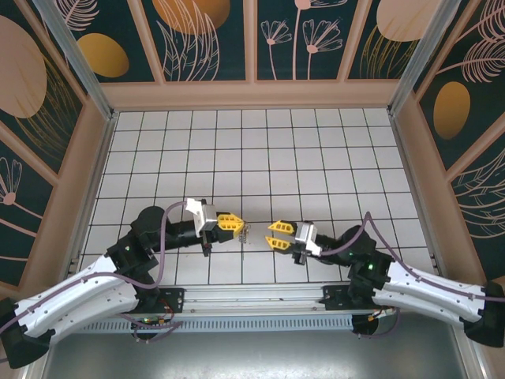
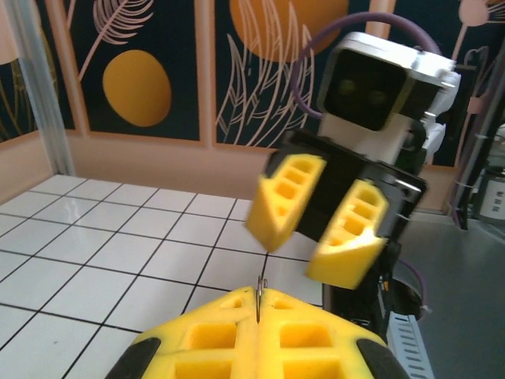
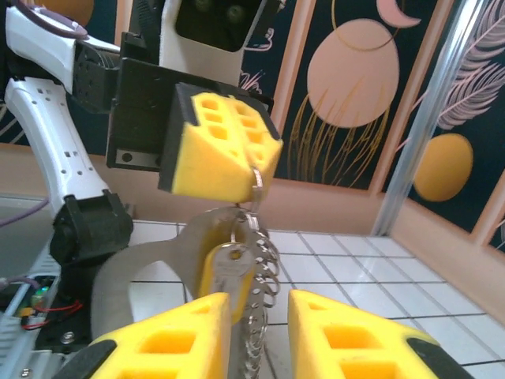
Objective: Put the keys on the keyring
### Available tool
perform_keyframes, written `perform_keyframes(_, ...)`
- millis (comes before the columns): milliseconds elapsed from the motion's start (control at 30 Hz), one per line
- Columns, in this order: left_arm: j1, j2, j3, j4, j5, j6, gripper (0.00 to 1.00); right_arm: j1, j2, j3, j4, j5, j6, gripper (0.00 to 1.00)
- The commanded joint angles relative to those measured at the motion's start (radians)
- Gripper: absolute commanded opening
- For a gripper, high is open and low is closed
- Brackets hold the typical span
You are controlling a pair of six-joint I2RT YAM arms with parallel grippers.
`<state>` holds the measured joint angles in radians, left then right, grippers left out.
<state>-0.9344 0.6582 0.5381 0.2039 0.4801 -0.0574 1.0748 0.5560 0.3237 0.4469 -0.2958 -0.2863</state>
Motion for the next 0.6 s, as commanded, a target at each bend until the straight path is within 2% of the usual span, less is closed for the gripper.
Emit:
perform_keyframes(0, 0.003, -0.010, -0.014, 0.090, 0.081, -0.001, 0.00, -0.055, 0.057, 0.065, 0.064, -0.229, 0.111, 0.26)
perform_keyframes(300, 0.002, -0.007, -0.020, 0.082, 0.091, 0.006, 0.00, -0.060, 0.172, 0.120, 0.115, -0.386, 0.122, 0.25)
perform_keyframes(567, 0.002, 0.014, -0.014, 0.071, 0.098, 0.014, 0.00, -0.061, 0.199, 0.126, 0.162, -0.297, 0.138, 0.25)
